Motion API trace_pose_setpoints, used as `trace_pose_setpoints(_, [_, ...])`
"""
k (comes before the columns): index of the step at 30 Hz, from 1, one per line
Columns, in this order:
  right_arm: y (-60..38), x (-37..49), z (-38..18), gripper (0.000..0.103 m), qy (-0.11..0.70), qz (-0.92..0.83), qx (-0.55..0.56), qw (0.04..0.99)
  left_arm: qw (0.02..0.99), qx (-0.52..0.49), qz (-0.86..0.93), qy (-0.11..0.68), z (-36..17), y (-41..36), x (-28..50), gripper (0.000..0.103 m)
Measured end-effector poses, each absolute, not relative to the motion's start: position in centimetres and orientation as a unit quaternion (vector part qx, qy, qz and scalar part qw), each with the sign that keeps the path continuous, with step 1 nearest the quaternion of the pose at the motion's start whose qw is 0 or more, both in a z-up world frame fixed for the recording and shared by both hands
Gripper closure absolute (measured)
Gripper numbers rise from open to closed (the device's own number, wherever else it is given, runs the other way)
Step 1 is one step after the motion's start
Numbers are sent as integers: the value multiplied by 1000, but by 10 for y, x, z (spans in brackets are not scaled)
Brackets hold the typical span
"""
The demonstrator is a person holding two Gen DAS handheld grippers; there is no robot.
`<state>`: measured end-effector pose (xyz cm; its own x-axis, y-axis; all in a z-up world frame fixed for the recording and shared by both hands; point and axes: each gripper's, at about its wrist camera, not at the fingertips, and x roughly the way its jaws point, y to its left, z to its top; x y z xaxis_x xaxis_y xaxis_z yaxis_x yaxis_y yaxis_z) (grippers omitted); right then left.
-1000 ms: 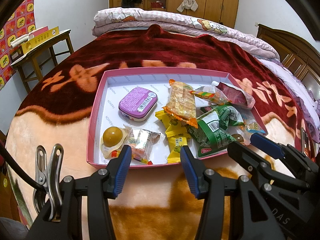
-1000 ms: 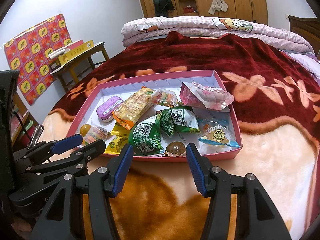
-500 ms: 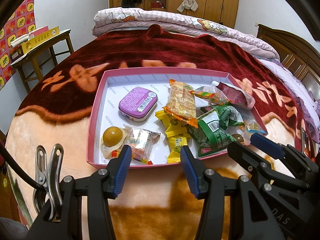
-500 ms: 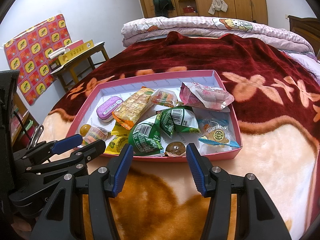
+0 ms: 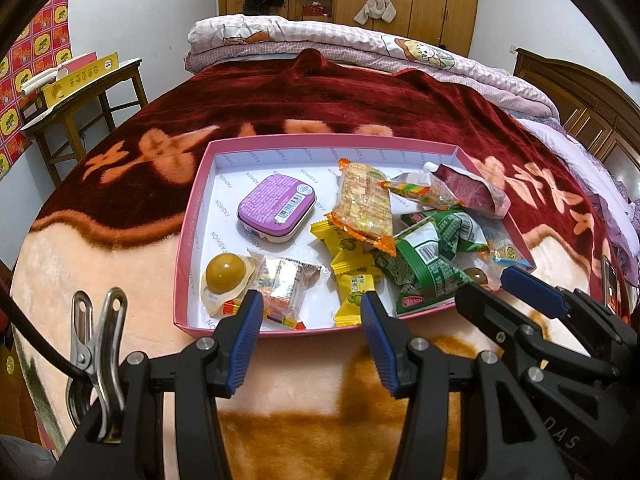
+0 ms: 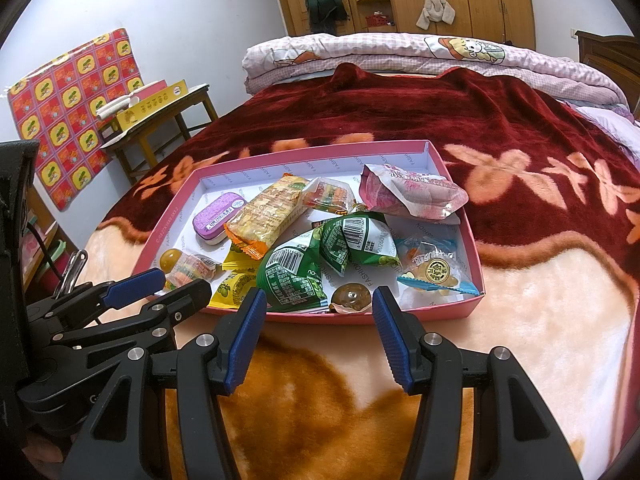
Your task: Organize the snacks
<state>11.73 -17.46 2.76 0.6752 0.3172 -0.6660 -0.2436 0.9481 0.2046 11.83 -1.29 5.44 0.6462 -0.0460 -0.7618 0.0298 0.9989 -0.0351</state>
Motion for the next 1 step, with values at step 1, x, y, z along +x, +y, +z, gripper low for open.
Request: trace_pose_setpoints(1, [-175, 117, 28, 46, 373, 153, 49, 914, 907, -10, -21, 420, 54, -13, 118, 50])
